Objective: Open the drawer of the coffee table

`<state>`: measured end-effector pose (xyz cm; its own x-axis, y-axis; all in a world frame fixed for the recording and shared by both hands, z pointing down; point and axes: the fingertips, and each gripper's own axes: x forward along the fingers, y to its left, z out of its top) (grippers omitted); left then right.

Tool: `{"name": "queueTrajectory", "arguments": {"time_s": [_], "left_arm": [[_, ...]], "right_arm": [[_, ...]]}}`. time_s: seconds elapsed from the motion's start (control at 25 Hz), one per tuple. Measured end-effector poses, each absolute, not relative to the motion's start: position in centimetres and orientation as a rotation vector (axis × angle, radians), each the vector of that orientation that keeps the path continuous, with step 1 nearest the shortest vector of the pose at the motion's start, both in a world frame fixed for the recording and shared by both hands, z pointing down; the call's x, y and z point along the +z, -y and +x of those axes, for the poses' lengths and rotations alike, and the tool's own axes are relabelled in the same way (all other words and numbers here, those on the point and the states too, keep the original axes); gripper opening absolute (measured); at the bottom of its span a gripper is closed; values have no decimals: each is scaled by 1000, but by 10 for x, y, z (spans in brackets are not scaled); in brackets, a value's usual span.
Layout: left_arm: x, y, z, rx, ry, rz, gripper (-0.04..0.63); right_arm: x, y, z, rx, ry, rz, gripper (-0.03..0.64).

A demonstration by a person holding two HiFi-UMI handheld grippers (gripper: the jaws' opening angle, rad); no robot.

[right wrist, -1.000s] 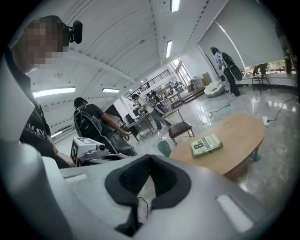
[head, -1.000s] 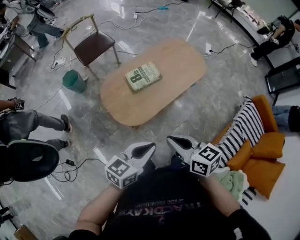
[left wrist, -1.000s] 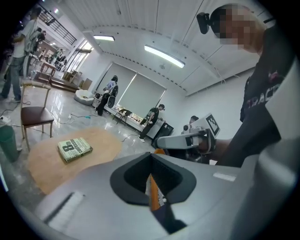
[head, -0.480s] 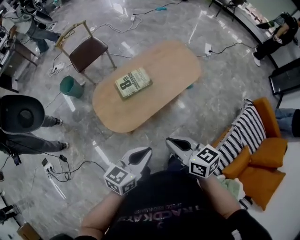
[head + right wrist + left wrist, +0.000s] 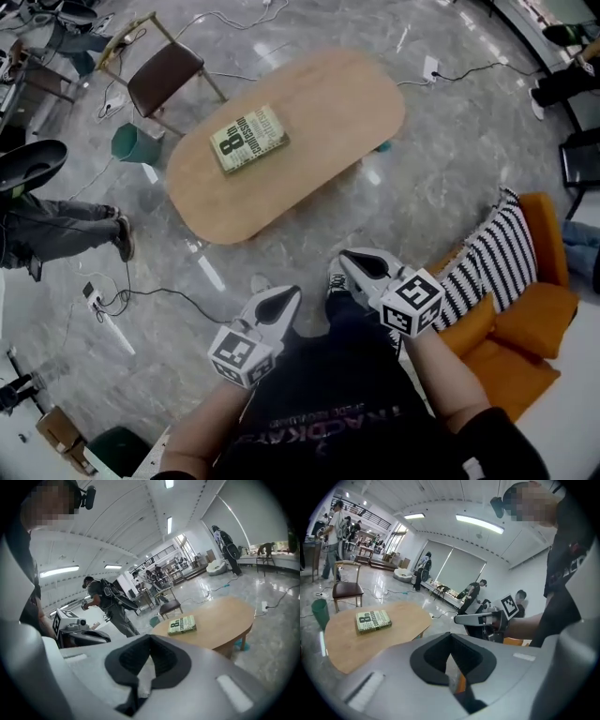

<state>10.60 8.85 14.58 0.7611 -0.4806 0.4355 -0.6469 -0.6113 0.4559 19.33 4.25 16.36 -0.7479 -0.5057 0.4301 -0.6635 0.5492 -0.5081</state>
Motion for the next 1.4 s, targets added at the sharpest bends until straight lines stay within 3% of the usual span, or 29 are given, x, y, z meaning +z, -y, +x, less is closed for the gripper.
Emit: {"name": "queueTrajectory", "arguments": {"time_s": [0.4,0.84,1.08,1.4], "left_arm": [[190,-95,127,402,1010,2258,3],[270,-89,51,478,1124,2243,3],[342,-89,-7,474,1203,2148,3],[445,-81,-72,473,1328,2044,3]], "right_arm": [[213,-12,219,966,2541,831,2],[275,0,172,957,2498,850,2],[334,-3,131,665,2520,755,2],[433,4,111,679,2456,786,2]]}}
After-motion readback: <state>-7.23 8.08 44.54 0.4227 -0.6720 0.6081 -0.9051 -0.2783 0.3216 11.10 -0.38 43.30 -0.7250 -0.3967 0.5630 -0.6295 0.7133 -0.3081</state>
